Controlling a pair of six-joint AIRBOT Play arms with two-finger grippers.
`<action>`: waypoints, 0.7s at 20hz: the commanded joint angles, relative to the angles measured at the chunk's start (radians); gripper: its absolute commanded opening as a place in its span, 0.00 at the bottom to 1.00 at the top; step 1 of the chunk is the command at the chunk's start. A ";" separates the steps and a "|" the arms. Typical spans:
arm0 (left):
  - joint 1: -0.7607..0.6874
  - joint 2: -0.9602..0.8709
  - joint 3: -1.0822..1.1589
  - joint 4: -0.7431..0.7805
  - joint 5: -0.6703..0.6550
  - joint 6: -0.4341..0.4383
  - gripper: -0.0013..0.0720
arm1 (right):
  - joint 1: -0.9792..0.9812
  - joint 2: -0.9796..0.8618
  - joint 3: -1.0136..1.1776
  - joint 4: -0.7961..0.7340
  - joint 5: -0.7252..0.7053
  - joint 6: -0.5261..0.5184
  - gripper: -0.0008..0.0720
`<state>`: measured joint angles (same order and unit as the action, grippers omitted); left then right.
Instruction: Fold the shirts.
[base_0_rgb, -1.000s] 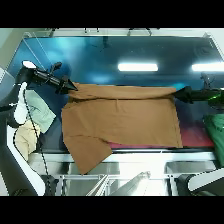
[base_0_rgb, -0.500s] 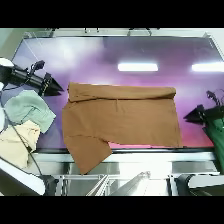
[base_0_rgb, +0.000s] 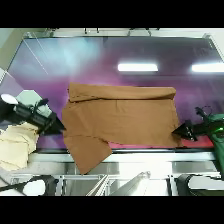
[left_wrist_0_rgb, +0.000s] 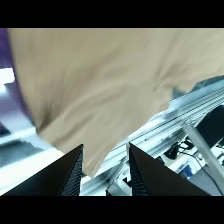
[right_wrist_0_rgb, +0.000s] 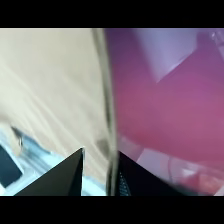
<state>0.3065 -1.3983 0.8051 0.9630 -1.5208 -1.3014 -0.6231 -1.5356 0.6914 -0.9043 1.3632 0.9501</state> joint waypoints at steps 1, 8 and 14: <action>0.002 0.125 -0.222 0.015 0.074 -0.009 0.42 | 0.063 0.003 -0.023 0.019 -0.194 -0.008 0.41; 0.001 0.227 -0.337 0.055 0.157 -0.052 0.42 | 0.089 0.003 -0.023 0.020 -0.196 -0.007 0.41; -0.040 0.203 -0.336 0.032 0.249 -0.049 0.43 | 0.089 0.003 -0.023 0.019 -0.202 -0.007 0.41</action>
<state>0.2935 -1.1778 0.4744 1.0405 -1.3346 -1.3651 -0.5358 -1.5333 0.6682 -0.8879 1.3716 0.9424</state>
